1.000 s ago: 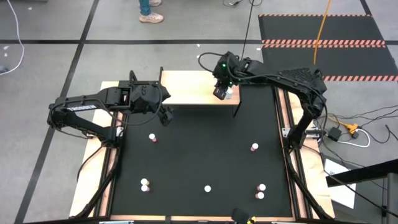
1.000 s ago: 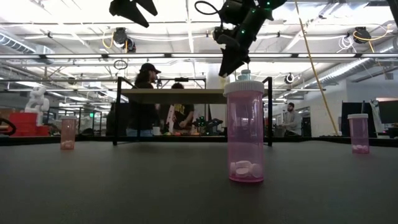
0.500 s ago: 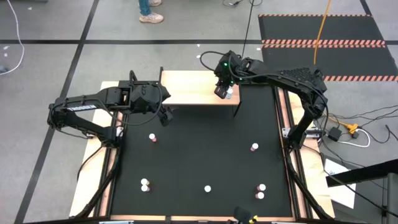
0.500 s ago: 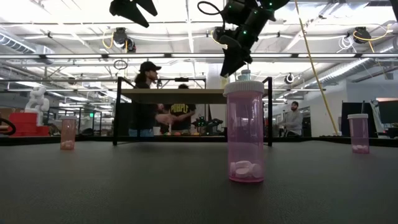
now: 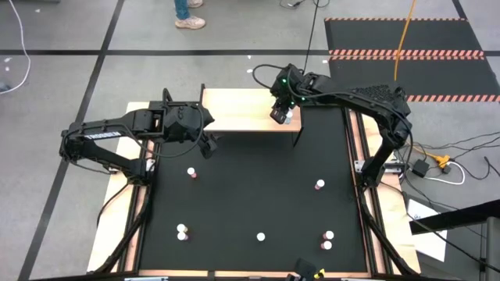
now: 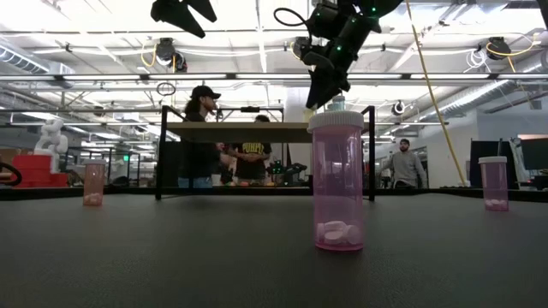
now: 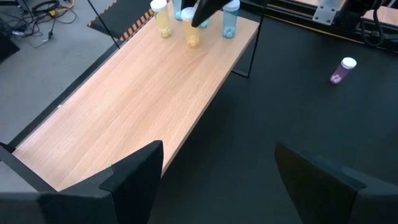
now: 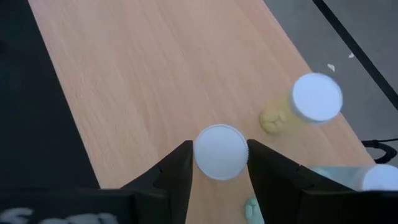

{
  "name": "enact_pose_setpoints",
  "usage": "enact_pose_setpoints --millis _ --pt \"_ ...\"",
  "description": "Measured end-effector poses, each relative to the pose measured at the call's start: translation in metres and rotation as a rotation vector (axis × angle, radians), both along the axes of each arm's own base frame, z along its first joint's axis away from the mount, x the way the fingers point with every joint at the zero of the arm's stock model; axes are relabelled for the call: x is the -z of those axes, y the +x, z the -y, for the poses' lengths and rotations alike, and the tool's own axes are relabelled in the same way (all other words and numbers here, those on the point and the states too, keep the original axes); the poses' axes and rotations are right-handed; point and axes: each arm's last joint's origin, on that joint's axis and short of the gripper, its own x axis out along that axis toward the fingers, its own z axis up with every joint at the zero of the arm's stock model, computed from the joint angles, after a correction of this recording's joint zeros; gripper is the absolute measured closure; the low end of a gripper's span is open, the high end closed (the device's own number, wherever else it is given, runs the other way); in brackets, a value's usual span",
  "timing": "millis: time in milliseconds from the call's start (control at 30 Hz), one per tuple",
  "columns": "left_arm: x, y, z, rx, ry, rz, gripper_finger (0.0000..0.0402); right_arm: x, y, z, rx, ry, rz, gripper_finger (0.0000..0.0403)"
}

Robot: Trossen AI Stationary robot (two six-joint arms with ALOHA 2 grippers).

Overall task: Pick and place medicine bottles onto shelf by color
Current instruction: Put the top yellow pill bottle on the shelf aligned with the other yellow pill bottle, then put the yellow pill bottle on the shelf aligned with the other yellow pill bottles

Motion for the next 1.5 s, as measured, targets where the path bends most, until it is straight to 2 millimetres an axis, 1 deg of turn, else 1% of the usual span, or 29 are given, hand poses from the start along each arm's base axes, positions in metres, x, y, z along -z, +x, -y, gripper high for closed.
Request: enact_pose_setpoints --millis 400,467,633,967,1133,1267,1400,1500 --pt "0.000 0.000 0.000 -0.005 -0.005 0.003 0.0092 -0.002 0.000 0.000 0.007 -0.004 0.014 0.0208" --pt "0.000 0.000 0.000 -0.005 -0.005 0.003 0.0092 -0.008 -0.002 -0.001 0.008 -0.018 0.037 0.0198" --pt "0.000 0.000 0.000 -0.003 -0.003 0.002 0.0092 -0.029 -0.011 -0.006 0.012 -0.062 0.108 0.0179" --pt "0.000 0.000 0.000 0.006 0.006 -0.003 0.0092 -0.067 -0.037 -0.024 0.035 -0.106 0.225 0.0177" --pt "0.000 0.001 0.001 0.024 -0.010 0.003 0.0092 -0.085 -0.047 -0.041 0.025 -0.118 0.287 0.0177" --pt "0.000 0.001 0.003 0.041 -0.023 0.005 0.0092 -0.097 -0.050 -0.062 -0.004 -0.105 0.343 0.0177" --pt "0.000 0.002 0.005 0.070 -0.043 0.009 0.0092 -0.103 -0.046 -0.092 -0.046 -0.139 0.340 0.0177" --pt "-0.001 0.003 0.010 0.122 -0.062 0.027 0.0092 -0.103 -0.038 -0.124 -0.087 -0.217 0.305 0.0177"
